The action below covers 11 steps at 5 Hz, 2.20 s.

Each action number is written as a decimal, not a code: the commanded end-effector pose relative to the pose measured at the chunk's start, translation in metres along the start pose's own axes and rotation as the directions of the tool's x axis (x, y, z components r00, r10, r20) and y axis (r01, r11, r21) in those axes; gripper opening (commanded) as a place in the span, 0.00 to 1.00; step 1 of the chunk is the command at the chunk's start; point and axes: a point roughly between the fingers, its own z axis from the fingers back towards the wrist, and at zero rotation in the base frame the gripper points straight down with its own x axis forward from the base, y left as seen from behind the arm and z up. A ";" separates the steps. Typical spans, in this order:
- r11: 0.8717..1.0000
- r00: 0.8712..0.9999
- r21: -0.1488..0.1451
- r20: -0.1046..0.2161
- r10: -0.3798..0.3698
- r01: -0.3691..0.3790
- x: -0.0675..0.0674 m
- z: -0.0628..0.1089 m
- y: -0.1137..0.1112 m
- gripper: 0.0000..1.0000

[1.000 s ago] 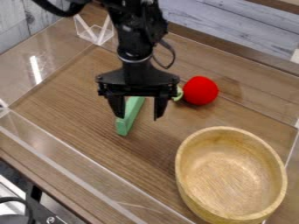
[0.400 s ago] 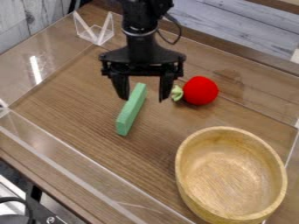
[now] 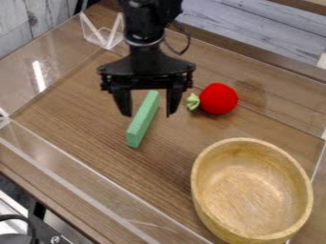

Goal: Remove the green block from the brown bowl and put it on the table

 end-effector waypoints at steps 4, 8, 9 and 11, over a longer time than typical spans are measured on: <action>0.994 0.992 0.001 0.060 0.110 -0.111 0.010 0.013 0.008 1.00; 0.997 0.994 -0.012 0.081 -0.073 0.074 0.018 0.024 -0.019 1.00; 0.996 0.991 -0.003 0.100 -0.091 0.091 0.020 0.024 -0.017 1.00; 0.996 0.988 0.020 0.131 -0.085 0.083 0.037 0.015 -0.007 1.00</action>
